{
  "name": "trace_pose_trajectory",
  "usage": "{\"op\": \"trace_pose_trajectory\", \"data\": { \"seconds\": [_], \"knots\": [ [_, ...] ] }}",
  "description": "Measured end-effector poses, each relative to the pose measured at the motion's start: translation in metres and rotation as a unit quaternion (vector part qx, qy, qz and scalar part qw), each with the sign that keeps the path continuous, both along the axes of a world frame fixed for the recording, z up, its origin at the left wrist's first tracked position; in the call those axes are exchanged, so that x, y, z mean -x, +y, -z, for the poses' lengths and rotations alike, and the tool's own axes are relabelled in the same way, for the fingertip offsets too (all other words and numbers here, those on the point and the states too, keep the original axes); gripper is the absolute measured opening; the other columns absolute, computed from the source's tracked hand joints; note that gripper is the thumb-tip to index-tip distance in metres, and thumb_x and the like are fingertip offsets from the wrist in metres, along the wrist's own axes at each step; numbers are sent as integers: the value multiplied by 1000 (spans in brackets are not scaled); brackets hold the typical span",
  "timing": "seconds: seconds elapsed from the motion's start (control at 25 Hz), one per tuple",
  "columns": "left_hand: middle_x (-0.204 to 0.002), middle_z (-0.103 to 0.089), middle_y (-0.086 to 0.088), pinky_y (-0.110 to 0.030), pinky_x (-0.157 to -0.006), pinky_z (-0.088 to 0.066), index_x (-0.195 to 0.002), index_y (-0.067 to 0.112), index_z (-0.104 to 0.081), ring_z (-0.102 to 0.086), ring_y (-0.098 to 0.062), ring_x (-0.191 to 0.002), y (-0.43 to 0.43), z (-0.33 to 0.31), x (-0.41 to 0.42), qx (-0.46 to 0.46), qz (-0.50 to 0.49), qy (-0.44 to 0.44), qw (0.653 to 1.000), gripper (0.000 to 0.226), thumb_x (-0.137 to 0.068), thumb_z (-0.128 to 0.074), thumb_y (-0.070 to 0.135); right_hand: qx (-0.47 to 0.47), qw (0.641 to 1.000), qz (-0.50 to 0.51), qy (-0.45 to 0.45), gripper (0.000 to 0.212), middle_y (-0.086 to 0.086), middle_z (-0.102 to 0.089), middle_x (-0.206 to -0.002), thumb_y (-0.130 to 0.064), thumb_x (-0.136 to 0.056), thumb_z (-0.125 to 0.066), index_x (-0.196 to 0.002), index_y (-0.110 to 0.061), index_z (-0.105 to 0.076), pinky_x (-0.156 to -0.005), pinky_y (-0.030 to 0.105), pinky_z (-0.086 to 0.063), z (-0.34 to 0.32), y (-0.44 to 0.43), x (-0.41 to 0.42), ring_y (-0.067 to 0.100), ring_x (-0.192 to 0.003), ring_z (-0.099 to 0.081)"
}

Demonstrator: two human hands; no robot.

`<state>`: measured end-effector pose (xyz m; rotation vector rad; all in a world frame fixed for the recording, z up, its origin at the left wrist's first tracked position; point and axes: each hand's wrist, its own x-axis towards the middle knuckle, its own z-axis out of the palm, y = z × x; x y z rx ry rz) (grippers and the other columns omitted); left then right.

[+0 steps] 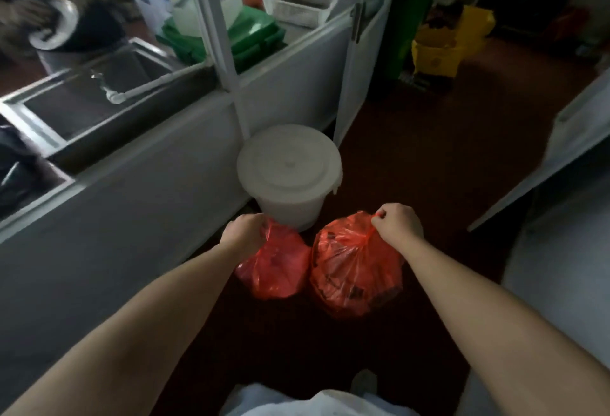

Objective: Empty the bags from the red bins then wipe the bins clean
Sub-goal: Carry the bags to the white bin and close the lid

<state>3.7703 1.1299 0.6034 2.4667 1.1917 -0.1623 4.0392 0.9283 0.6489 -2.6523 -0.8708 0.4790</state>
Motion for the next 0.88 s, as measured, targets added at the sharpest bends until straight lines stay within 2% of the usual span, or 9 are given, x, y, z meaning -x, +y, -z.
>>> {"op": "trace_pose_trajectory", "data": {
  "seconds": [0.28, 0.4, 0.52, 0.64, 0.88],
  "knots": [
    [-98, -69, 2, -37, -78, -51, -98, 28, -66, -65, -28, -95, -3, -20, -85, -33, -131, -29, 990, 20, -81, -56, 26, 1, 995, -97, 1, 17, 12, -73, -97, -30, -86, -63, -90, -18, -73, -74, 34, -50, -2, 60, -111, 34, -95, -69],
    [-102, -70, 1, -37, -79, -50, -100, 28, -66, -64, -29, -100, 5, -3, -115, -24, -141, -18, 989, 20, -83, -57, 25, 2, 994, -104, 13, 15, 15, -73, -100, -29, -86, -65, -90, -18, -73, -79, 37, -53, 11, 81, -154, 36, -97, -68],
    [-105, -70, 0, -37, -81, -49, -105, 26, -66, -63, -29, -104, 9, 19, -141, 3, -143, 0, 990, 22, -85, -58, 24, 2, 996, -93, 9, 11, 14, -73, -99, -29, -87, -64, -85, -19, -71, -77, 37, -52, 26, 97, -186, 36, -96, -68],
    [-103, -70, 1, -37, -79, -48, -99, 24, -63, -64, -29, -102, 9, 44, -167, 0, -144, 2, 990, 20, -82, -53, 24, 15, 995, -101, 15, 12, 13, -73, -97, -29, -87, -64, -77, -22, -66, -75, 37, -51, 37, 120, -220, 36, -94, -67],
    [-90, -70, 0, -37, -68, -40, -87, 22, -60, -65, -30, -90, 0, 73, -210, -17, -205, -8, 979, 6, -83, -55, 20, 46, 988, -143, 35, 11, 12, -72, -95, -28, -86, -64, -78, -21, -67, -76, 36, -50, 66, 160, -274, 35, -95, -66]
  ]
}}
